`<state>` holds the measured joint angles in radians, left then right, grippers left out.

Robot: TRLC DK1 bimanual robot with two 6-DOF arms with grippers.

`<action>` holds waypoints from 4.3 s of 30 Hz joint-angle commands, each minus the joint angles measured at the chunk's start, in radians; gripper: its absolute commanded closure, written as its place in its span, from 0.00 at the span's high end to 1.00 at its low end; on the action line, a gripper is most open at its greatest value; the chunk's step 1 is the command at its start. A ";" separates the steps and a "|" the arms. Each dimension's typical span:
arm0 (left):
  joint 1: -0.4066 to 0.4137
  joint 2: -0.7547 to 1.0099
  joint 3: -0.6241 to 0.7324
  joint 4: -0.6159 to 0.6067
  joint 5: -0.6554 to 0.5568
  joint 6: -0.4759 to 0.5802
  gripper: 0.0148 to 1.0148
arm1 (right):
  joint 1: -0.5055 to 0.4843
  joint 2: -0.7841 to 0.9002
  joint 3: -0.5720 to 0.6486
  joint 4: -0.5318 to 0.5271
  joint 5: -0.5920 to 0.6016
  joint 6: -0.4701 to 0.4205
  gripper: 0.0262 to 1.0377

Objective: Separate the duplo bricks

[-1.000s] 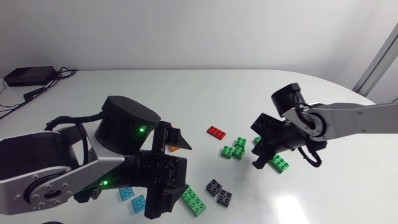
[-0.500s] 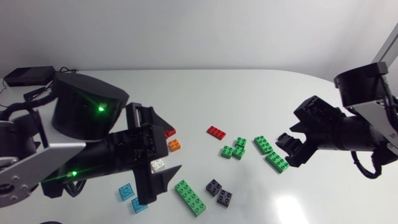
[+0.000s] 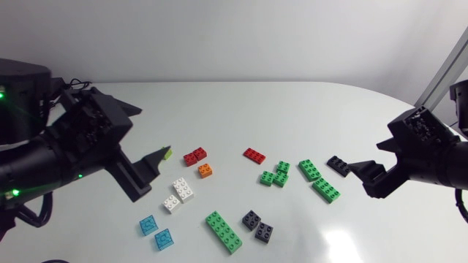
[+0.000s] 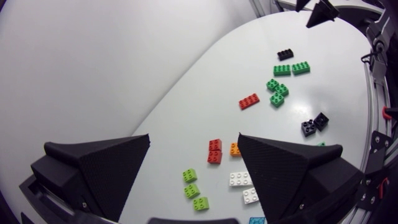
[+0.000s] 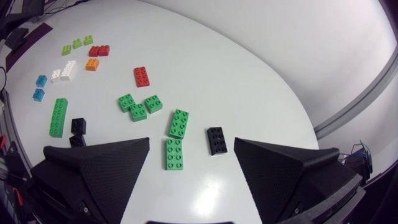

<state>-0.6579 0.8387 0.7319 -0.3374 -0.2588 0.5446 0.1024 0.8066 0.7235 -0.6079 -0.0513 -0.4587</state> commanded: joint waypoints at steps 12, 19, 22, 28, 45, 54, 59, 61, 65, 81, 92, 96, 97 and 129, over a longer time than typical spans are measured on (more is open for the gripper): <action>0.190 -0.247 -0.005 -0.189 -0.060 -0.161 0.97 | -0.047 -0.133 0.030 -0.130 0.067 0.081 0.96; 0.245 -0.391 -0.062 -0.218 -0.059 -0.187 0.97 | -0.066 -0.242 -0.001 -0.124 0.108 0.072 0.96; 0.264 -0.474 -0.104 -0.233 -0.059 -0.192 0.97 | -0.079 -0.296 -0.024 -0.113 0.117 0.052 0.96; 0.313 -0.650 -0.166 -0.256 -0.057 -0.192 0.97 | -0.105 -0.442 -0.081 -0.087 0.117 0.029 0.96; 0.422 -0.854 -0.236 -0.270 -0.045 -0.204 0.97 | -0.136 -0.687 -0.226 0.013 0.145 0.002 0.96; 0.423 -0.856 -0.252 -0.203 -0.046 -0.216 0.97 | -0.130 -0.750 -0.271 0.065 0.145 -0.003 0.96; 0.442 -0.857 -0.278 -0.161 -0.057 -0.195 0.97 | -0.127 -0.754 -0.279 0.102 0.145 0.005 0.96; 0.446 -0.857 -0.284 -0.146 -0.057 -0.183 0.97 | -0.122 -0.759 -0.283 0.123 0.145 0.005 0.96; 0.446 -0.857 -0.310 -0.091 -0.057 -0.163 0.97 | -0.109 -0.747 -0.294 0.155 0.145 0.005 0.96; 0.449 -0.856 -0.528 0.106 -0.056 -0.094 0.97 | -0.027 -0.696 -0.363 0.298 0.146 -0.003 0.96; 0.446 -0.856 -0.644 0.178 -0.039 -0.054 0.97 | -0.010 -0.664 -0.496 0.496 0.137 -0.014 0.96; 0.442 -0.856 -0.677 0.215 -0.031 -0.043 0.97 | 0.000 -0.661 -0.565 0.582 0.134 -0.014 0.96; 0.440 -0.856 -0.684 0.221 -0.030 -0.041 0.97 | 0.003 -0.664 -0.581 0.600 0.134 -0.014 0.96; 0.612 -0.852 -0.678 0.166 0.033 -0.032 0.97 | 0.014 -0.811 -0.727 0.623 0.119 -0.077 0.96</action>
<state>-0.0544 0.0036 0.0692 -0.1497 -0.2314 0.5049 0.1181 0.0025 0.0387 0.0227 0.0669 -0.5293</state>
